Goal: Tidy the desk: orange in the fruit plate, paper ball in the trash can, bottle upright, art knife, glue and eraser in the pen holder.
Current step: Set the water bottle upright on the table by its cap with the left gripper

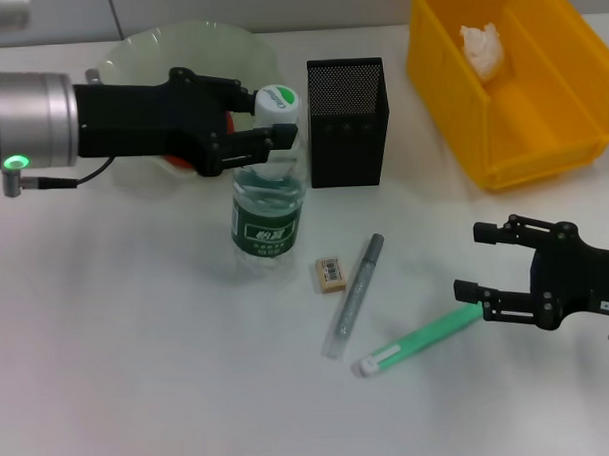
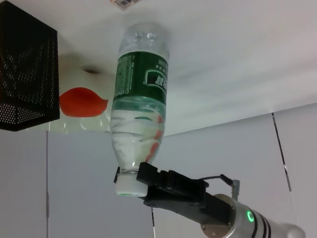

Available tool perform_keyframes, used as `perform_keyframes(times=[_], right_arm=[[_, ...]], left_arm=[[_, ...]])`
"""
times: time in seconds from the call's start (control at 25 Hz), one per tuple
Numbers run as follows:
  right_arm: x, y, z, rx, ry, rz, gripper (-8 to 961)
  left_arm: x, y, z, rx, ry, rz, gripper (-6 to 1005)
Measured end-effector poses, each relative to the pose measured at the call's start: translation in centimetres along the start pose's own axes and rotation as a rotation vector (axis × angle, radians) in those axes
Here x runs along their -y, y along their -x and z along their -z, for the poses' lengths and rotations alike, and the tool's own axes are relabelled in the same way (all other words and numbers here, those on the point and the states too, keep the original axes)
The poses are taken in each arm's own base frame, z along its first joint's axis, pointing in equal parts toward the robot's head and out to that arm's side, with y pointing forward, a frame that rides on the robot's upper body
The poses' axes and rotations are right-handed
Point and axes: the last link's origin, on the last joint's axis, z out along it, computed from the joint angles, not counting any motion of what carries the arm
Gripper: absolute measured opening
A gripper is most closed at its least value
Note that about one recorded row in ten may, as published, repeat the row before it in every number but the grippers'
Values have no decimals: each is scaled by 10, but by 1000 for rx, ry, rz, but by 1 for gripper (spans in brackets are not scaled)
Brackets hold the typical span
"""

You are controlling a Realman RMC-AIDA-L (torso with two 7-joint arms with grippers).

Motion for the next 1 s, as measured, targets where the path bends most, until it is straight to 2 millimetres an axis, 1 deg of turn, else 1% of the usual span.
perform_keyframes(times=[0.16, 0.2, 0.28, 0.36, 0.48, 0.72, 1.0], right_arm=[[0, 1, -1, 2, 4, 4, 783], [0, 2, -1, 3, 6, 4, 783], [0, 2, -2, 6, 10, 4, 783], [0, 3, -1, 9, 12, 7, 783], [-1, 2, -2, 12, 16, 17, 782], [-4, 2, -4, 17, 26, 20, 782], [-7, 4, -4, 34, 47, 27, 783]], left_arm=[[-4, 6, 6, -60, -2, -10, 430], [-8, 12, 12, -129, -9, -7, 430], [-8, 12, 12, -129, -9, -7, 429], [-11, 21, 23, -228, -34, 6, 429], [-15, 32, 31, -308, -55, 18, 429], [-24, 54, 43, -373, -91, 30, 429], [-30, 75, 52, -414, -165, 45, 429]])
